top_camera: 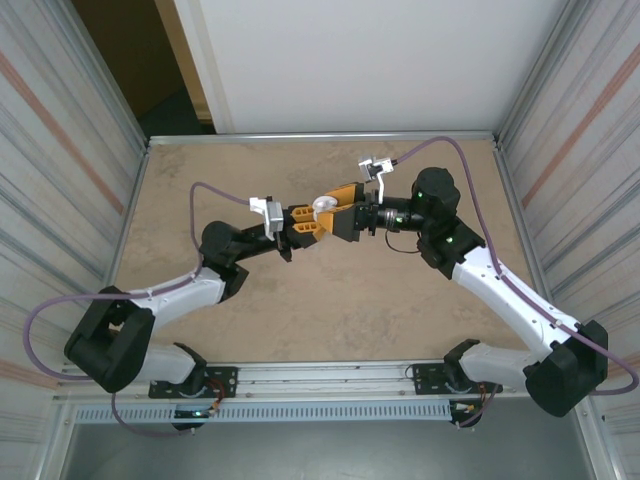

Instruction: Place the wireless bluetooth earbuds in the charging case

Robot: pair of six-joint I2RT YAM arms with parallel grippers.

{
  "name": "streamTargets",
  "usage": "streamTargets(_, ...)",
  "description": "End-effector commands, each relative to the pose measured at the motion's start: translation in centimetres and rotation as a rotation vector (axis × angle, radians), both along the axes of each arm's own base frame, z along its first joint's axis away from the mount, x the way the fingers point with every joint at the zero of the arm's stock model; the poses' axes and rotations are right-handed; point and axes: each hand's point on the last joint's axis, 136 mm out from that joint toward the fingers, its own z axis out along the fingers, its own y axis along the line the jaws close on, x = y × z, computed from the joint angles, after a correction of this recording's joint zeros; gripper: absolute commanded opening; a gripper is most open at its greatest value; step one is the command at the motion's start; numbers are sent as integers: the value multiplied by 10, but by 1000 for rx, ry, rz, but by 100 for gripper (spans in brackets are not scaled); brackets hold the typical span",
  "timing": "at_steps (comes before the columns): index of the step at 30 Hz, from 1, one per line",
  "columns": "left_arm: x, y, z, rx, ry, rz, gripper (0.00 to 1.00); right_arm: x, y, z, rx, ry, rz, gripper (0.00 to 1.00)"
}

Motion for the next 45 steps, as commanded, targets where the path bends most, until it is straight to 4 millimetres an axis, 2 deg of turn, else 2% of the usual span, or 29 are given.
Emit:
streamTargets(1, 5, -1, 11, -28, -21, 25, 0, -16, -1, 28, 38, -104, 54, 99)
streamTargets(17, 12, -1, 7, -28, 2, 40, 0, -22, -6, 31, 36, -138, 38, 99)
streamTargets(24, 11, 1, 9, -32, -3, 44, 0, -15, -11, 31, 15, -164, -27, 99)
streamTargets(29, 9, 4, 12, -40, -8, 50, 0, 0, -24, 32, -5, -193, -150, 99)
streamTargets(40, 10, 9, 14, -7, 32, 96, 0, 52, -68, 32, 16, -206, -513, 99)
streamTargets(45, 10, 15, 9, 39, 57, 146, 0, 62, -66, 6, -15, -170, -553, 99)
